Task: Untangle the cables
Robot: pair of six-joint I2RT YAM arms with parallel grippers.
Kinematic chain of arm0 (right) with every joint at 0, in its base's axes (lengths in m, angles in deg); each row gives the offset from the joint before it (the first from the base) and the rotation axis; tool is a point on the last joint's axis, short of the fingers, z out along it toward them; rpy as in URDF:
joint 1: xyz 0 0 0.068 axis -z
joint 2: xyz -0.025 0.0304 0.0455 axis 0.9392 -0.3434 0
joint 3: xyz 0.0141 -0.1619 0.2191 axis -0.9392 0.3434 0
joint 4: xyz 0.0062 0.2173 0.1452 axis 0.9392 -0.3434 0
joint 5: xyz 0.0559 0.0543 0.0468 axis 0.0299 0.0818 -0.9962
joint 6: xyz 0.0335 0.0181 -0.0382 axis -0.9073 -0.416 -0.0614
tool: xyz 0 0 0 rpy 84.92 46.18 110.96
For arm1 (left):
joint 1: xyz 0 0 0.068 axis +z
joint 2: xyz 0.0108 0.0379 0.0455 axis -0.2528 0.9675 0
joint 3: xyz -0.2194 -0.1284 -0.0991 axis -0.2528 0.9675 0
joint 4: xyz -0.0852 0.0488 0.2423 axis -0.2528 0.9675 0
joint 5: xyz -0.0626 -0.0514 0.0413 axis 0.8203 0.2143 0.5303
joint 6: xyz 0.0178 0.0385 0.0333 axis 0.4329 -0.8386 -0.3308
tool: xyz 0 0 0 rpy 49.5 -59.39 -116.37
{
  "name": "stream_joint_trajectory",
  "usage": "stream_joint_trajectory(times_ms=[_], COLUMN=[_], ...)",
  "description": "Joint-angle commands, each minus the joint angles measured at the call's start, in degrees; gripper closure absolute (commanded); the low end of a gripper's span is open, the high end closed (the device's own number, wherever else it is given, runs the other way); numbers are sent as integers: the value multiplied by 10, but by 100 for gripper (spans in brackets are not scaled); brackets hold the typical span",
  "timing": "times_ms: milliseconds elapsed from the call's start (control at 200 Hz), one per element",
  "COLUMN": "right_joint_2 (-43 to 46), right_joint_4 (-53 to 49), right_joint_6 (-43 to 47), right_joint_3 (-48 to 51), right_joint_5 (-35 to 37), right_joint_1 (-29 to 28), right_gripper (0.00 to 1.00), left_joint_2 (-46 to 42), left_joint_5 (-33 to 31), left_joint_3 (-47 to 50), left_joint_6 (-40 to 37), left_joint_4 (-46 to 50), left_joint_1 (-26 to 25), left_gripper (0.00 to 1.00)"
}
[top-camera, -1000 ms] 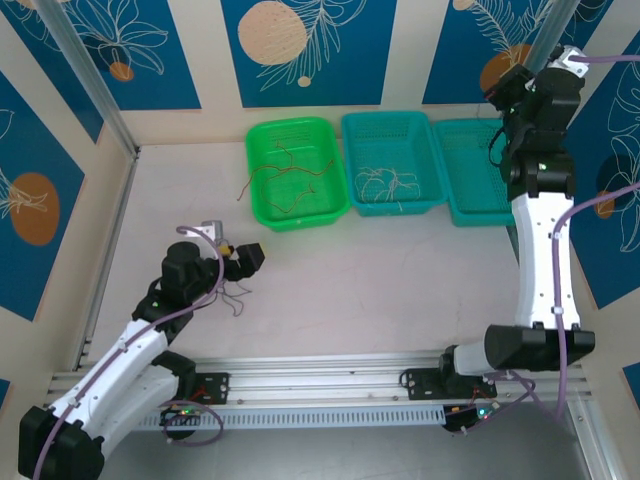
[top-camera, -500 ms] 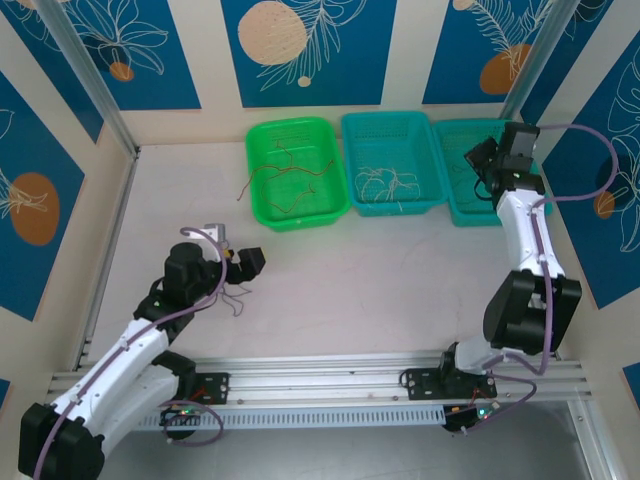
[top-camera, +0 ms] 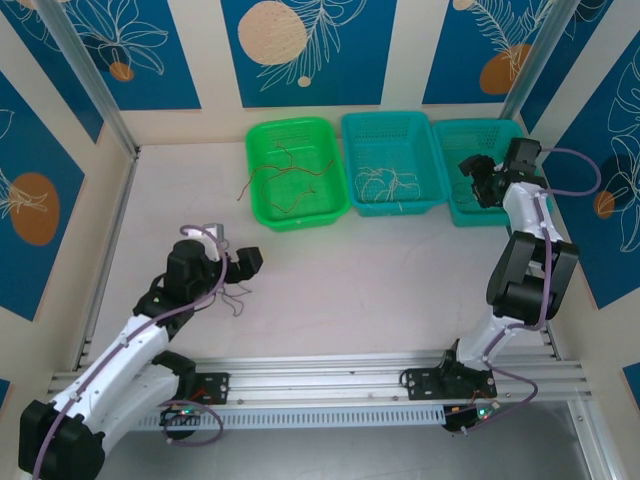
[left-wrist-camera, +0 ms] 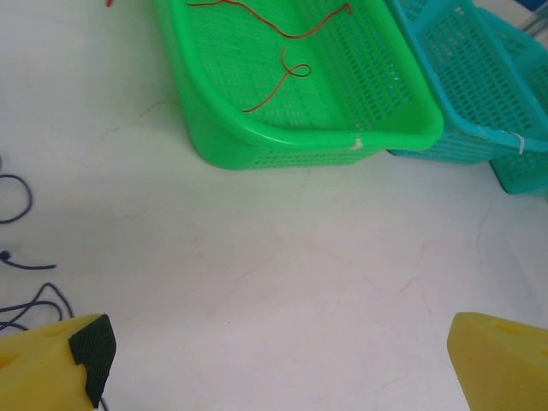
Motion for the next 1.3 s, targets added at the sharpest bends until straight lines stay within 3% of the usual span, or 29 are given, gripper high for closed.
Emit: stream_joint_trajectory(times_ms=[0, 145, 255, 350, 515, 630, 750, 840, 920, 1010, 1165, 1295], right_joint_2=[74, 166, 255, 297, 271, 271, 266, 274, 294, 288, 211, 153], right_joint_4=[-4, 24, 78, 79, 14, 22, -38, -62, -17, 28, 53, 117], right_joint_6=[-13, -23, -26, -10, -14, 14, 17, -37, -50, -20, 30, 50], right_joint_3=[7, 50, 113, 135, 107, 116, 131, 188, 269, 320, 321, 323], right_joint_5=[-4, -25, -40, -29, -48, -69, 36, 111, 146, 136, 109, 66], right_joint_1=[-1, -12, -27, -39, -15, -48, -80, -66, -42, -22, -20, -24], right_gripper=[26, 25, 0, 0, 7, 9, 8, 6, 5, 4, 1, 7], left_joint_2=[-3, -3, 1, 10, 25, 37, 41, 38, 35, 35, 45, 40], left_joint_5=[-57, -148, -204, -226, -211, -237, -238, -224, -212, -191, -163, -130], left_joint_3=[-27, -43, -59, -66, -61, -66, -64, -55, -47, -40, -31, -22], left_joint_6=[-11, 0, 5, 8, 21, 37, 50, 55, 53, 36, 25, 17], left_joint_4=[62, 129, 169, 184, 160, 168, 171, 157, 148, 135, 116, 94], left_joint_1=[-2, -2, -1, 1, 1, 2, 3, 4, 4, 4, 4, 4], left_gripper=[0, 0, 1, 1, 1, 1, 1, 1, 1, 1, 0, 0])
